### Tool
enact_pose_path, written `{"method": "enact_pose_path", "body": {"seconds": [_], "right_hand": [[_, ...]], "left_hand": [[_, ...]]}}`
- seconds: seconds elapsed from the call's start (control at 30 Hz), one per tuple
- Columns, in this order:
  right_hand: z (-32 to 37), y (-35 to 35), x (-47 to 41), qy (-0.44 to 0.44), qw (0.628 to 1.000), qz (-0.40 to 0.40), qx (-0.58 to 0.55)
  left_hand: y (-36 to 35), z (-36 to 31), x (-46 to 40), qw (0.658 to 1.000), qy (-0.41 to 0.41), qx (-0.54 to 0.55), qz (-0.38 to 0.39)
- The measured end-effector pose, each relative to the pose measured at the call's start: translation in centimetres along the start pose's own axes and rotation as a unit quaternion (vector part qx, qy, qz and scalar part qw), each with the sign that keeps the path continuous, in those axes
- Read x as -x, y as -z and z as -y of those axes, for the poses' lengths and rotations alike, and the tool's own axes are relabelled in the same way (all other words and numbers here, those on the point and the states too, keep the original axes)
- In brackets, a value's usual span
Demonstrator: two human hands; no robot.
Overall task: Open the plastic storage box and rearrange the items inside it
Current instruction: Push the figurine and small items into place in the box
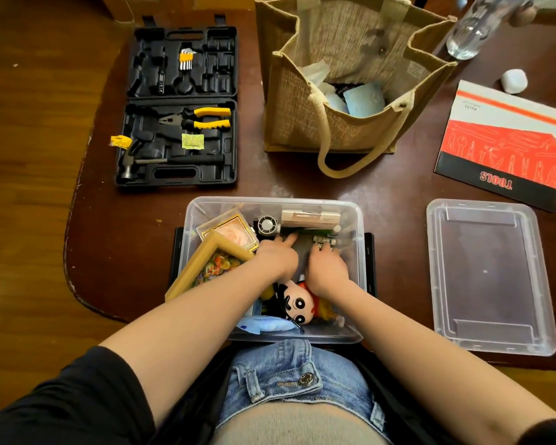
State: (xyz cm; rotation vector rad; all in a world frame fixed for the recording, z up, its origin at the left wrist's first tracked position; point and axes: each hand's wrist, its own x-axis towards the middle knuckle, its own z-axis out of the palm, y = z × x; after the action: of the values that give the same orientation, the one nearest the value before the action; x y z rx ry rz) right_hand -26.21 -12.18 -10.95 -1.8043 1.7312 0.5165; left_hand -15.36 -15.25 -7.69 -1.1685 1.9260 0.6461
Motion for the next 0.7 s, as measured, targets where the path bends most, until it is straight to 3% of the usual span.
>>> {"method": "enact_pose_path", "body": {"seconds": [0.27, 0.37, 0.5, 0.7], "right_hand": [[0.0, 0.5, 0.1, 0.013, 1.0, -0.01, 0.019], [-0.5, 1.1, 0.0, 0.054, 0.996, 0.07, 0.0], [-0.4, 2.0, -0.2, 0.07, 0.975, 0.211, 0.018], [0.0, 2.8, -0.9, 0.007, 0.954, 0.297, -0.051]], "left_hand": [[0.1, 0.0, 0.2, 1.0, 0.005, -0.004, 0.004], [0.4, 0.1, 0.4, 1.0, -0.003, -0.023, 0.013], [0.8, 0.3, 1.1, 0.994, -0.072, -0.058, 0.052], [1.6, 0.5, 2.2, 0.99, -0.119, -0.019, 0.067]]}}
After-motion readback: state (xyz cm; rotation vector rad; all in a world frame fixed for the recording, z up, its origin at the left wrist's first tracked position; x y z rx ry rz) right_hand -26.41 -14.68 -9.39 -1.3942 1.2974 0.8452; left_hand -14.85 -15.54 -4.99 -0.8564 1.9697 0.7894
